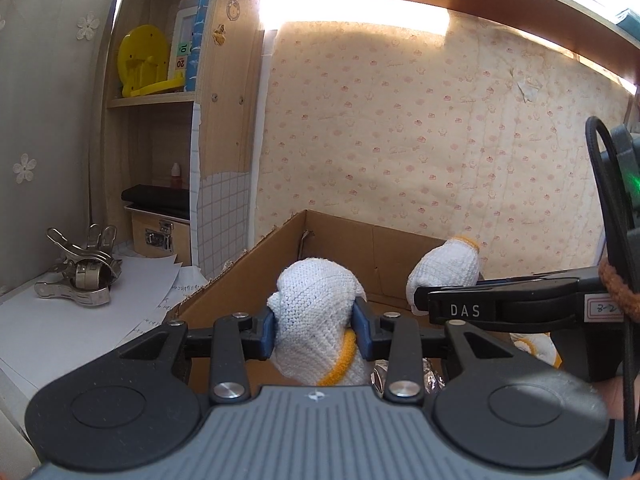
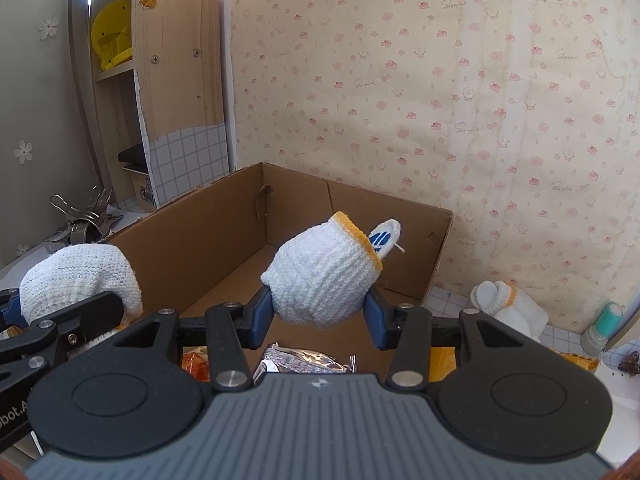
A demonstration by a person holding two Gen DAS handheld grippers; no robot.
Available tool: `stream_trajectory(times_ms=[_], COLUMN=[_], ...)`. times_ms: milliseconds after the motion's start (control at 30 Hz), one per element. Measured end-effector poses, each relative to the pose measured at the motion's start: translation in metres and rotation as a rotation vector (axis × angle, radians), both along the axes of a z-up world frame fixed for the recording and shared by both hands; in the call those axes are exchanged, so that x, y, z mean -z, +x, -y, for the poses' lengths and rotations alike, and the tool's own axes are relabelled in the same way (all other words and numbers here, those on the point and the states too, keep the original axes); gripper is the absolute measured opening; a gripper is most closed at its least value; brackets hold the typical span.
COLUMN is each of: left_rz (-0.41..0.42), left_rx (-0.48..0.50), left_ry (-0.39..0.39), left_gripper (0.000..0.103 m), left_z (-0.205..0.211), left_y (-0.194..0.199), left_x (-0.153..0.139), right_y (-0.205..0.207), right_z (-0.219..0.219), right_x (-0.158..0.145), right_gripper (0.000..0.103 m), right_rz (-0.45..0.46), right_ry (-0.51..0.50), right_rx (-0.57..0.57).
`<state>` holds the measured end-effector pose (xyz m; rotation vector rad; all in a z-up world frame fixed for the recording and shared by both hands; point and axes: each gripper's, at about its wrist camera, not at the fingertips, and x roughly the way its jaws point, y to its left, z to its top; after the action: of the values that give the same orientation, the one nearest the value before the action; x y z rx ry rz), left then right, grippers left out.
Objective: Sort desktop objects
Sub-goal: 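Open the right gripper to drop its glove into the shoebox, then open the left gripper to drop its glove into the shoebox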
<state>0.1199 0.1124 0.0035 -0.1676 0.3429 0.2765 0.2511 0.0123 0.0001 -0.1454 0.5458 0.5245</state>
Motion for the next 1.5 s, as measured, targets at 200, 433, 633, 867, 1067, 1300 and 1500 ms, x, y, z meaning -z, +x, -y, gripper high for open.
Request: stream_trajectory(times_ms=[200, 433, 633, 867, 1067, 1300, 1500], left_rz=[-0.002, -0.009, -0.008, -0.012, -0.011, 0.011, 0.008], left_rx=[-0.001, -0.001, -0.001, 0.002, -0.003, -0.015, -0.010], left_ry=[-0.002, -0.001, 0.001, 0.003, 0.024, 0.050, 0.052], left_gripper=[0.041, 0.042, 0.046, 0.046, 0.055, 0.069, 0.069], left_z=[0.000, 0.001, 0.000, 0.000, 0.002, 0.008, 0.011], left_y=[0.000, 0.001, 0.001, 0.001, 0.000, -0.005, -0.007], left_x=[0.000, 0.000, 0.000, -0.001, -0.002, -0.007, -0.007], right_y=[-0.001, -0.001, -0.003, -0.011, -0.015, -0.018, -0.022], right_z=[-0.001, -0.001, 0.001, 0.008, 0.013, 0.016, 0.017], right_x=[0.001, 0.000, -0.002, -0.010, -0.016, -0.017, -0.020], right_gripper=[0.048, 0.051, 0.052, 0.053, 0.053, 0.053, 0.053], right_rz=[-0.002, -0.001, 0.013, 0.036, 0.052, 0.056, 0.062], right_ry=[-0.005, -0.006, -0.002, 0.014, 0.018, 0.022, 0.024], right_rx=[-0.001, -0.002, -0.009, -0.005, -0.004, -0.008, -0.014])
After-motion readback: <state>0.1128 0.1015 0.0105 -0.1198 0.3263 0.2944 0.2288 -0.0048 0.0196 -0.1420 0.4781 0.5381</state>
